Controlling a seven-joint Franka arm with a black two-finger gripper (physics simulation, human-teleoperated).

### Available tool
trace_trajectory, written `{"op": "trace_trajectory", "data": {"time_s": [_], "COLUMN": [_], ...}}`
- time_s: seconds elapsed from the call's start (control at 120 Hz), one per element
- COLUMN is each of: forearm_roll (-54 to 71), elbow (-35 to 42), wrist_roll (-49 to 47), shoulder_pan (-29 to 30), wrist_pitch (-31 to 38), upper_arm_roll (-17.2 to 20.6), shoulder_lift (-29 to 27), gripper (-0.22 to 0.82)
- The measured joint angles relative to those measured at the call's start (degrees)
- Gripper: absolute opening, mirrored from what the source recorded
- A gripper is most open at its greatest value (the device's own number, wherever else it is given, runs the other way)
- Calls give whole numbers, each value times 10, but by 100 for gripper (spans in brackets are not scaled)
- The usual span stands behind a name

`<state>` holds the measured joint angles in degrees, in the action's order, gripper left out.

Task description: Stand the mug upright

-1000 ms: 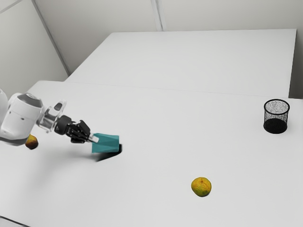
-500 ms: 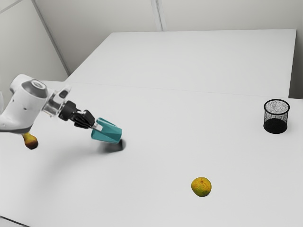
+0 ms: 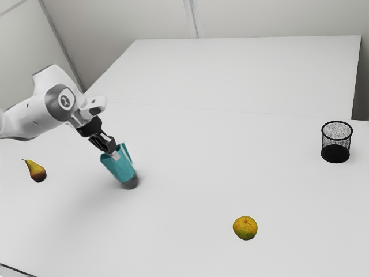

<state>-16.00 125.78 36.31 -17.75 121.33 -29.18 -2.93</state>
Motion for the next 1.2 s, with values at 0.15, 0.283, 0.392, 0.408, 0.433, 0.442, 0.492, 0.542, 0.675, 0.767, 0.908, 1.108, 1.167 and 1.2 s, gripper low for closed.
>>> {"op": "trace_trajectory", "data": {"time_s": [0.15,0.283,0.392,0.408,0.433,0.442,0.492,0.542,0.675,0.767,0.908,1.108,1.167,1.2], "forearm_roll": [51,68,74,75,78,79,87,94,118,137,155,161,162,162], "elbow": [7,11,24,25,27,27,29,31,38,39,39,40,40,40], "wrist_roll": [-41,-73,-97,-101,-106,-107,-118,-129,-157,-175,-198,-224,-230,-234], "shoulder_pan": [-21,-49,-58,-58,-57,-57,-55,-55,-67,-73,-71,-73,-73,-74], "wrist_pitch": [41,71,91,93,97,98,104,109,120,127,137,145,146,147], "upper_arm_roll": [0,0,-1,-1,-1,-1,-1,-1,-1,-1,-1,-1,-1,0], "shoulder_lift": [-1,1,-2,-3,-3,-4,-5,-6,-7,-6,-3,11,18,21], "gripper": [-18,-18,-18,-18,-18,-18,-18,-18,-18,-18,-18,-18,-18,-18]}}
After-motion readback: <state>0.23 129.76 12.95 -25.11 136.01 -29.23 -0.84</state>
